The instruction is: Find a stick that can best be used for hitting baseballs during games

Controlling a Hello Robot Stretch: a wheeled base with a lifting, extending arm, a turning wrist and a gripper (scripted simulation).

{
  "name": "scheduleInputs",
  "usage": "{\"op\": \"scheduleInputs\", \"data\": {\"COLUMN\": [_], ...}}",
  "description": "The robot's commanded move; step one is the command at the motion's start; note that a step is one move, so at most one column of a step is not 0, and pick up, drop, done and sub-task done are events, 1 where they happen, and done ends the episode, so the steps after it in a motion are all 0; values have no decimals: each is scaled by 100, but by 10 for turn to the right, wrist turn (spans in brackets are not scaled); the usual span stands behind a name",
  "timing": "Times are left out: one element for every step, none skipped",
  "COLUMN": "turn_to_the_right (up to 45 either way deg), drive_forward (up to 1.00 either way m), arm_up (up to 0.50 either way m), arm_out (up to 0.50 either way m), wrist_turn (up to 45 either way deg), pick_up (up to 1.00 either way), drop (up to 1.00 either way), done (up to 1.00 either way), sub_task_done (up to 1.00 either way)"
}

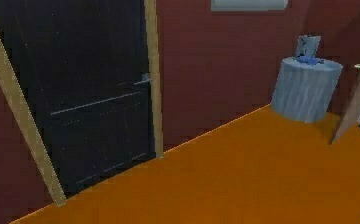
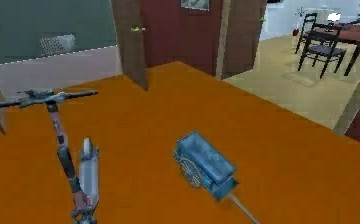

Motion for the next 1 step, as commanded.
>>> {"op": "scheduleInputs", "data": {"turn_to_the_right": [0], "drive_forward": [30], "arm_up": [0], "arm_out": [0], "wrist_turn": [0], "pick_up": [0], "drop": [0], "done": [0], "sub_task_done": [0]}}
